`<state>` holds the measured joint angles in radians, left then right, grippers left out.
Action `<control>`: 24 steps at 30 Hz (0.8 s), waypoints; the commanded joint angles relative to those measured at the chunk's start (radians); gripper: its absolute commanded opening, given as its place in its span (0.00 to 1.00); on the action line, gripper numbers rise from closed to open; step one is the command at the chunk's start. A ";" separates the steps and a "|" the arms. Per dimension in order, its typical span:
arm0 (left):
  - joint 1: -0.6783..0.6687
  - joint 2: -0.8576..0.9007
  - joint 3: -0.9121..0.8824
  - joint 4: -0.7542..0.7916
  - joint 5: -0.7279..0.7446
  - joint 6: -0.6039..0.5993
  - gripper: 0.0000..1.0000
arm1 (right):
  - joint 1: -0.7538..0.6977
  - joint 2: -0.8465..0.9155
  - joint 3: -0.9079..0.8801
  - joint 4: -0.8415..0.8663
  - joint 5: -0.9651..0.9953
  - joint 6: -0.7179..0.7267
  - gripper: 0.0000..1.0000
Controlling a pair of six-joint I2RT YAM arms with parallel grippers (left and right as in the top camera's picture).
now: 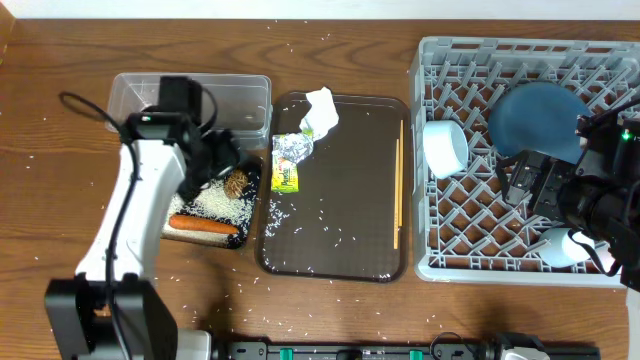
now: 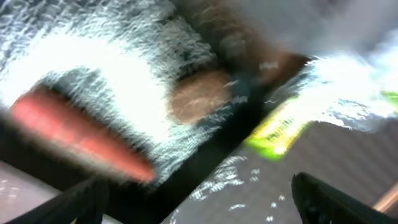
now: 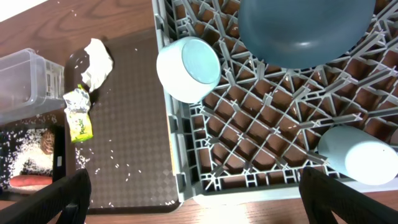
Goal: Sort waste into correct bins and load items into the dishwasher rack
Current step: 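Place the carrot onto the black tray with the left gripper, then grasp the foil-and-yellow wrapper with the left gripper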
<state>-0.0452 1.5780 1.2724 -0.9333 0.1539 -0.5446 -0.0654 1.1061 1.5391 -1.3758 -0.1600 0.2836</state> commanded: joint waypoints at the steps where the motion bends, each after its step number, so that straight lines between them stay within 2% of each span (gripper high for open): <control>1: -0.107 -0.016 0.023 0.066 0.018 0.227 0.95 | -0.014 0.000 0.010 0.000 0.006 -0.011 0.99; 6: -0.282 0.019 0.005 0.253 0.017 0.556 0.95 | -0.014 0.000 0.010 -0.002 0.006 -0.011 0.99; 8: -0.333 0.051 0.001 0.309 -0.021 0.633 0.93 | -0.014 0.000 0.010 -0.005 0.006 -0.011 0.99; 12: -0.377 0.136 0.001 0.360 -0.160 0.634 0.92 | -0.014 0.000 0.010 -0.018 0.006 -0.011 0.99; 14: -0.377 0.189 0.001 0.378 -0.164 0.634 0.92 | -0.014 0.000 0.010 -0.023 0.006 -0.011 0.99; 19: -0.374 0.301 0.001 0.419 -0.170 0.634 0.83 | -0.014 0.000 0.010 -0.024 0.005 -0.011 0.99; 24: -0.375 0.392 0.001 0.496 -0.170 0.634 0.81 | -0.014 0.000 0.010 -0.024 -0.002 -0.011 0.99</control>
<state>-0.4244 1.9366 1.2758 -0.4507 0.0067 0.0761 -0.0654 1.1061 1.5391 -1.3968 -0.1604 0.2810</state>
